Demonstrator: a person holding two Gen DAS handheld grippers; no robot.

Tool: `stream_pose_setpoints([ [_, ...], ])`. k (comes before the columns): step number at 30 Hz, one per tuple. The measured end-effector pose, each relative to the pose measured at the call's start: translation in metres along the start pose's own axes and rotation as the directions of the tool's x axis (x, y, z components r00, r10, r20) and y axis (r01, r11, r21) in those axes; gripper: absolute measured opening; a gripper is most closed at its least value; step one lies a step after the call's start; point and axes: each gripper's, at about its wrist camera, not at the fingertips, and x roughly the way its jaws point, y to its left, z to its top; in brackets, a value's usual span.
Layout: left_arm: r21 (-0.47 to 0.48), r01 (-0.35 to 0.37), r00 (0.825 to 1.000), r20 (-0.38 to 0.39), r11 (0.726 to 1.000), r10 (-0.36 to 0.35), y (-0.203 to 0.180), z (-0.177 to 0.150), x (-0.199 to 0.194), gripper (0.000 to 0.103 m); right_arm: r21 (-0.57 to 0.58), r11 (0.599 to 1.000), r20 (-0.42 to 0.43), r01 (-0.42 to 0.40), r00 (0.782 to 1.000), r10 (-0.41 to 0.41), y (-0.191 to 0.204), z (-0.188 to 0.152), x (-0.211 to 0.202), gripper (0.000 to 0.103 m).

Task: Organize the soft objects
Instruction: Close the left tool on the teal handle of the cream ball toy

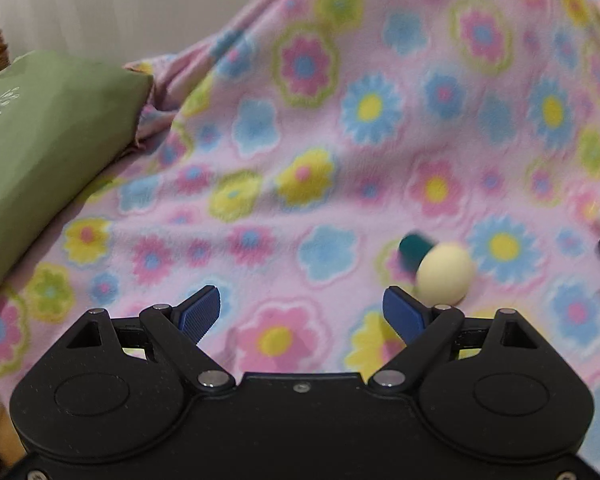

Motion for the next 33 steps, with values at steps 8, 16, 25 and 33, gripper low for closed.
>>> stream_pose_setpoints([
  [8,0.120,0.063,0.998,-0.014,0.991,-0.062,-0.031,0.006,0.004,0.082,0.000,1.000,0.002,-0.001,1.000,0.001,0.000,0.000,0.000,0.073],
  [16,0.158,0.141,0.990,-0.002,0.977,-0.142,-0.056,0.016,0.008,0.082,0.001,1.000,0.003,-0.002,1.000,0.002,0.000,0.000,0.000,0.073],
  [25,0.147,0.225,0.974,-0.007,0.963,-0.227,-0.056,0.030,0.023,0.083,0.002,1.000,0.004,-0.005,1.000,0.005,0.001,0.000,0.000,0.075],
  [33,0.069,0.302,0.953,-0.019,0.951,-0.302,-0.053,0.040,0.040,0.079,0.004,1.000,0.006,-0.008,1.000,0.008,0.001,-0.001,0.000,0.075],
])
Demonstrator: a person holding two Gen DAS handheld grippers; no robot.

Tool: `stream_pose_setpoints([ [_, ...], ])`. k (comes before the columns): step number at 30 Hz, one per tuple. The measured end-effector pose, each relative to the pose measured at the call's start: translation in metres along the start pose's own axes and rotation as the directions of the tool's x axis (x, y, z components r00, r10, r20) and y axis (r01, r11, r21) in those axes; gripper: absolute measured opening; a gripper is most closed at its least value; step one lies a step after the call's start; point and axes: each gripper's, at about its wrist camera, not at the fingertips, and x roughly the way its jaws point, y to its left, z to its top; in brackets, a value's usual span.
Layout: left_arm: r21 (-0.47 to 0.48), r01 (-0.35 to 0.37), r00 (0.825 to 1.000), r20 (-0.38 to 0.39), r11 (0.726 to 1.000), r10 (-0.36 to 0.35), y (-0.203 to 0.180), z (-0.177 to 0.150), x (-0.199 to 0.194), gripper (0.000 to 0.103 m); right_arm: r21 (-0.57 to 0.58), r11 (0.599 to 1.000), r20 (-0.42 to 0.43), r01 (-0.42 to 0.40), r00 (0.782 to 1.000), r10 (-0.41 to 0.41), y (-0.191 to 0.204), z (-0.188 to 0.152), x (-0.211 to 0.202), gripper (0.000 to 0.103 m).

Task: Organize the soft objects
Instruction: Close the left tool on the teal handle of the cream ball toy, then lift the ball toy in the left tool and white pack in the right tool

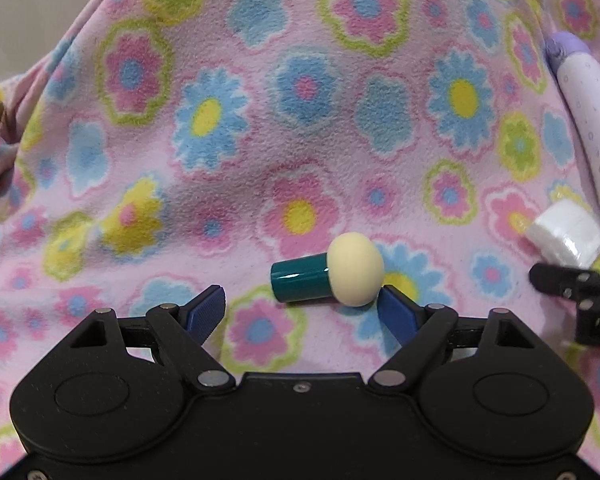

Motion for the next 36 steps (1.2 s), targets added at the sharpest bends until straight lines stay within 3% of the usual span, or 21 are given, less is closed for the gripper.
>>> stream_pose_setpoints([
  [4,-0.055,0.039,0.999,-0.019,0.998,-0.040,0.001,0.003,0.004,0.079,0.002,1.000,-0.001,-0.006,1.000,0.006,0.000,0.000,0.000,0.077],
  [23,-0.141,0.057,0.998,0.007,0.988,-0.057,-0.005,0.007,0.022,0.079,0.003,1.000,0.002,-0.009,1.000,0.009,0.000,0.000,0.000,0.078],
  [28,-0.156,0.065,0.997,0.053,0.986,-0.057,-0.004,0.001,0.019,0.056,0.007,1.000,0.004,-0.012,1.000,0.012,0.000,0.000,0.000,0.078],
  [34,-0.169,0.078,0.996,0.066,0.983,-0.067,-0.002,0.001,0.017,0.056,0.014,1.000,0.009,-0.015,1.000,0.015,-0.001,-0.001,-0.001,0.078],
  [36,-0.170,0.082,0.995,0.068,0.982,-0.071,-0.003,0.001,0.017,0.056,0.020,1.000,0.014,-0.010,1.000,0.010,-0.001,-0.001,-0.002,0.072],
])
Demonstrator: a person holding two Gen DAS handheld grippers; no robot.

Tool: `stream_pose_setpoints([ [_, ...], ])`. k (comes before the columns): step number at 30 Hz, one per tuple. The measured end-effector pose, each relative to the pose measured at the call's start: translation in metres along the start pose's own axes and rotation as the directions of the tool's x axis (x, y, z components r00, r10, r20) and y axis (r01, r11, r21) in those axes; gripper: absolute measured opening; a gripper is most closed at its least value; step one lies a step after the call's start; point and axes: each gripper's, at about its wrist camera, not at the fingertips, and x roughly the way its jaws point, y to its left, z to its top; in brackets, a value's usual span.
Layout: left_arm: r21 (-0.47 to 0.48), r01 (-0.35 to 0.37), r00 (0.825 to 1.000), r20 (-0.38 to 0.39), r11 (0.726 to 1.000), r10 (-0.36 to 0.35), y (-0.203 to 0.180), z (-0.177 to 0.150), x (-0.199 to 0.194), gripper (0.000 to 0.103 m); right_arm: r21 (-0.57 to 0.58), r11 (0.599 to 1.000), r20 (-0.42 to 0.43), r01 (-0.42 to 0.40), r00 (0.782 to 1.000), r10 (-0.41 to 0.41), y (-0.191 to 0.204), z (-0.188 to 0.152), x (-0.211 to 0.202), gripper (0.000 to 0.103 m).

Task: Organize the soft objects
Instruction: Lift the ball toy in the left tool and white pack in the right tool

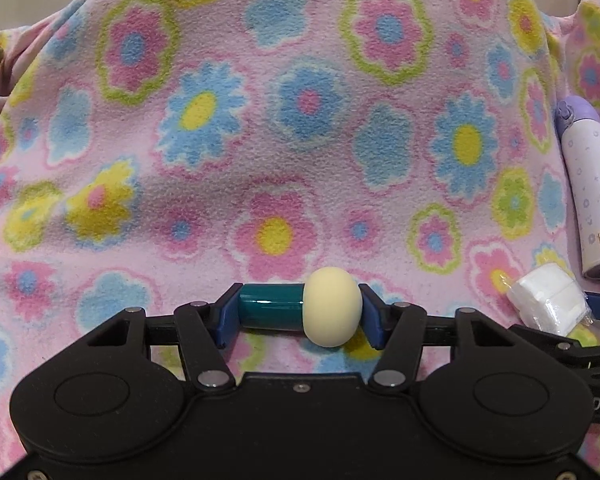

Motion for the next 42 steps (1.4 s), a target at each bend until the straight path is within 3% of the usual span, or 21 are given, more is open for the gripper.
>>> stream_pose_setpoints([
  [3,-0.010,0.007,1.000,0.001,1.000,-0.007,-0.0001,0.0003,0.0002,0.056,0.029,1.000,0.015,0.007,1.000,-0.007,-0.0037,-0.0009,-0.0028,0.063],
  [42,-0.003,-0.009,1.000,-0.001,1.000,0.009,0.0036,-0.0003,0.0006,0.056,0.069,0.998,0.027,-0.004,1.000,0.002,-0.0078,-0.0023,-0.0058,0.063],
])
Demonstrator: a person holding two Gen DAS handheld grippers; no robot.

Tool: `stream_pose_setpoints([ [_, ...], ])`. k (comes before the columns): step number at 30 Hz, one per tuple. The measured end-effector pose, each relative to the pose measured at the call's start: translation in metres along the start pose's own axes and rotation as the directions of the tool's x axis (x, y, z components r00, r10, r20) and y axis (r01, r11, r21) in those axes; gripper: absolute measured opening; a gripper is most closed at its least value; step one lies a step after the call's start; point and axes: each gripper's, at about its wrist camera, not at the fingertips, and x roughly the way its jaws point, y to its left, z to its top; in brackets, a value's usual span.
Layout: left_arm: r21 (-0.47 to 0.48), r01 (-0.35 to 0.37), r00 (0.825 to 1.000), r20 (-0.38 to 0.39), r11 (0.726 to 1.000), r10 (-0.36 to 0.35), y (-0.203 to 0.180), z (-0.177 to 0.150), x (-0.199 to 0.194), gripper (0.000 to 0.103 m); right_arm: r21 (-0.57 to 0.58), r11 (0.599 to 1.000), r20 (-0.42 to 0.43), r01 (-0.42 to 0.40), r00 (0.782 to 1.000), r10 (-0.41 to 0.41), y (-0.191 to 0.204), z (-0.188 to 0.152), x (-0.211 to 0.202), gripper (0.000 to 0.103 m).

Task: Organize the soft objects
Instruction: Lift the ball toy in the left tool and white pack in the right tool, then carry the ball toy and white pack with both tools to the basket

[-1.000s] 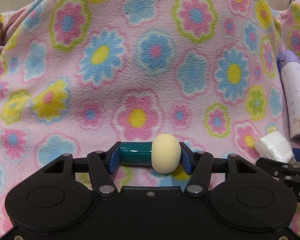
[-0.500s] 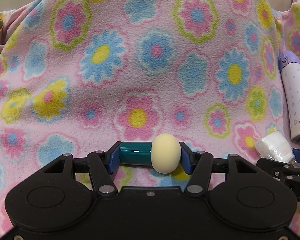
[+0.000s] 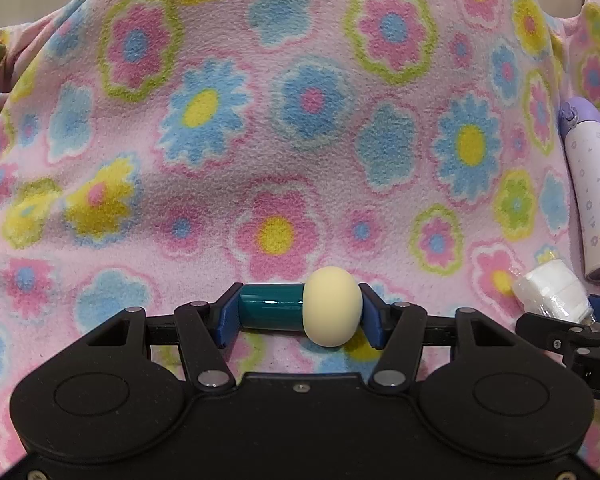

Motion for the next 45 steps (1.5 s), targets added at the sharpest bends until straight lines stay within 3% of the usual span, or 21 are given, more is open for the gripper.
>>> stream_pose_setpoints([
  [6,0.041,-0.031,0.999,-0.004,0.999,0.031,-0.007,0.001,0.002,0.056,-0.008,1.000,-0.003,0.004,1.000,-0.004,0.001,0.000,0.002,0.063],
  [9,0.068,-0.078,0.997,-0.016,0.995,0.080,-0.015,0.002,-0.004,0.055,-0.010,1.000,-0.006,0.003,1.000,-0.003,0.000,0.001,0.003,0.063],
  [13,0.041,-0.101,0.993,-0.056,0.994,0.103,-0.024,0.000,-0.036,0.055,-0.043,0.999,-0.027,0.024,0.999,-0.025,0.005,0.003,0.002,0.062],
  [17,0.074,-0.103,0.992,-0.059,0.992,0.107,-0.030,-0.001,-0.087,0.055,-0.061,0.998,-0.084,0.021,0.996,-0.026,0.008,0.007,-0.012,0.061],
  [22,0.053,-0.105,0.989,-0.100,0.993,0.110,-0.030,0.005,-0.144,0.055,-0.093,0.995,-0.091,-0.023,0.996,0.015,0.014,0.016,-0.068,0.061],
  [25,0.039,-0.119,0.978,-0.167,0.992,0.124,-0.031,0.002,-0.166,0.055,-0.096,0.993,-0.060,-0.066,0.996,0.061,0.016,0.020,-0.120,0.061],
  [30,0.020,-0.062,0.975,-0.211,0.998,0.065,-0.033,-0.017,-0.204,0.055,-0.010,0.981,-0.043,-0.194,0.980,0.193,0.010,0.017,-0.203,0.061],
  [33,0.034,-0.032,0.971,-0.234,0.999,0.039,-0.037,-0.034,-0.223,0.055,0.007,0.975,-0.043,-0.222,0.974,0.222,0.009,0.004,-0.237,0.061],
  [37,0.033,-0.017,0.955,-0.297,0.999,0.026,-0.040,-0.059,-0.236,0.055,0.018,0.975,-0.088,-0.223,0.971,0.224,0.007,-0.024,-0.265,0.061],
  [45,-0.014,-0.035,0.917,-0.399,0.999,0.027,-0.039,-0.102,-0.250,0.056,0.009,0.984,-0.275,-0.176,0.946,0.171,0.009,-0.083,-0.272,0.061],
])
